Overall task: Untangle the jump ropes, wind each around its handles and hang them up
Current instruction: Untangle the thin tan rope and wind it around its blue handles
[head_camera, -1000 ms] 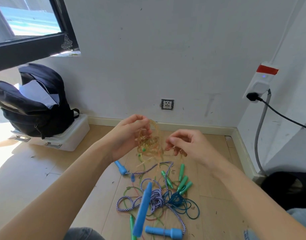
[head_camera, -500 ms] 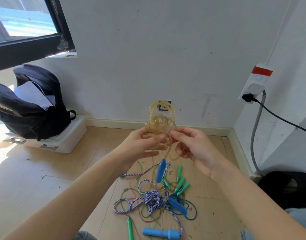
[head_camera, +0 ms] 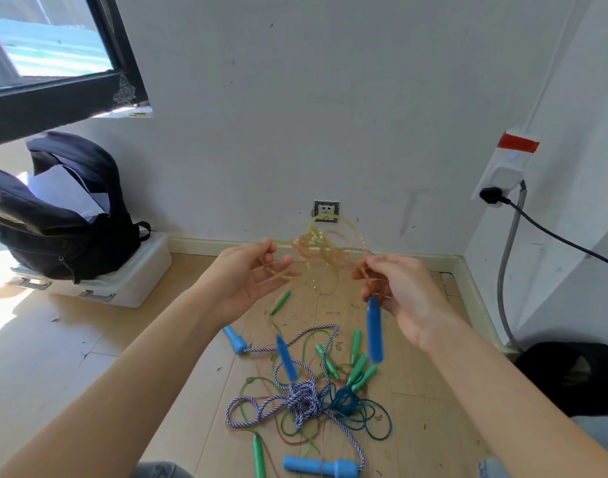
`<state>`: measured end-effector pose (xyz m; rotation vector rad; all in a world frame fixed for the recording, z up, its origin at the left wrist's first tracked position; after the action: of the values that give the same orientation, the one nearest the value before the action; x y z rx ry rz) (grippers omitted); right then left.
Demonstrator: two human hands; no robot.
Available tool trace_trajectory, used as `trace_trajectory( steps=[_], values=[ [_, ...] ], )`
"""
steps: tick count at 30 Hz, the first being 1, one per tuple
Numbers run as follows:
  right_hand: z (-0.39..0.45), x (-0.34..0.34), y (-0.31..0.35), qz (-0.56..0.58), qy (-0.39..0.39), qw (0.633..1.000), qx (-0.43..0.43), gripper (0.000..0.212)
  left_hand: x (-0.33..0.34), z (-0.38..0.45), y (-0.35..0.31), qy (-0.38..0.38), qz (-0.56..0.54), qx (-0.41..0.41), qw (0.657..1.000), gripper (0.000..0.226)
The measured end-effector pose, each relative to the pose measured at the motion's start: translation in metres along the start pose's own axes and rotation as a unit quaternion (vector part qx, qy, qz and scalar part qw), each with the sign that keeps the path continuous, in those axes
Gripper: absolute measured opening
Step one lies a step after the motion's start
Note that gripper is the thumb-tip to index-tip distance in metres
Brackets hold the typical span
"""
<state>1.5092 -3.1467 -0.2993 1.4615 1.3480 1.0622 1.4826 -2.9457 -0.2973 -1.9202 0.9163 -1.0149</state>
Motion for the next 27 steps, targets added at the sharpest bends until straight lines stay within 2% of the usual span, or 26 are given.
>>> trace_trajectory(
  steps=[2,5,8,10,12,13,14,16,17,19,20,21,23,24,27],
  values=[
    [-0.003,0.005,-0.004,0.013,0.017,1.000,0.011,0.019,0.005,-0.002,-0.002,0.011,-0.017,0.007,1.000,0.017],
    [-0.001,0.004,-0.001,0.089,0.018,0.995,0.027,0.018,0.004,-0.004,0.002,0.032,0.134,0.046,0.989,0.005],
    [0.007,-0.008,0.007,0.132,-0.026,0.991,0.018,0.022,-0.007,-0.003,0.002,0.038,0.271,0.069,0.959,0.009],
    [0.007,-0.009,0.005,0.111,-0.023,0.993,0.011,0.025,-0.010,-0.004,0.003,0.077,0.325,0.045,0.942,0.023],
    [0.003,-0.002,-0.001,0.093,0.011,0.996,0.012,0.024,-0.008,-0.009,0.012,0.146,0.434,0.010,0.889,0.041],
    [0.002,0.001,-0.003,0.092,0.026,0.995,0.013,0.023,-0.004,-0.013,0.019,0.176,0.481,0.002,0.859,0.040],
    [0.001,0.004,-0.004,0.085,0.032,0.996,0.012,0.022,-0.001,-0.015,0.023,0.195,0.499,0.004,0.845,0.034],
    [0.002,0.002,-0.002,-0.022,0.007,0.999,-0.031,0.011,0.002,-0.014,0.022,0.192,0.462,0.012,0.866,0.027],
    [0.002,-0.001,0.000,-0.130,-0.022,0.988,-0.082,0.009,0.000,-0.011,0.018,0.175,0.442,0.017,0.880,0.027],
    [-0.005,-0.001,0.009,-0.314,-0.039,0.916,-0.248,0.031,-0.004,-0.008,0.014,0.150,0.451,0.034,0.879,0.024],
    [-0.012,0.006,0.012,-0.346,-0.003,0.881,-0.324,0.033,-0.004,-0.008,0.015,0.150,0.467,0.036,0.871,0.018],
    [-0.020,0.014,0.012,-0.353,0.059,0.861,-0.362,0.027,-0.003,-0.008,0.018,0.160,0.477,0.036,0.864,0.012],
    [-0.031,0.029,0.007,-0.372,0.166,0.836,-0.366,0.017,0.003,-0.011,0.022,0.184,0.465,0.033,0.865,0.009],
    [-0.033,0.032,0.004,-0.394,0.182,0.820,-0.373,0.018,0.006,-0.013,0.023,0.193,0.453,0.027,0.870,0.011],
    [-0.030,0.035,0.005,-0.432,0.162,0.783,-0.417,0.019,0.008,-0.014,0.023,0.221,0.410,-0.009,0.885,0.027]
  ],
)
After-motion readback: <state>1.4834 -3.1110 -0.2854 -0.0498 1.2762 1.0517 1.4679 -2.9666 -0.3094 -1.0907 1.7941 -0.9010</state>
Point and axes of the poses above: each hand's wrist, its own z-axis towards the middle knuckle, its own x-axis out of the palm, y = z × x, the point moved 4 cm from there along z, towards the middle knuckle, and after that the axes turned 10 degrees about -y, right-handed, at the moved point
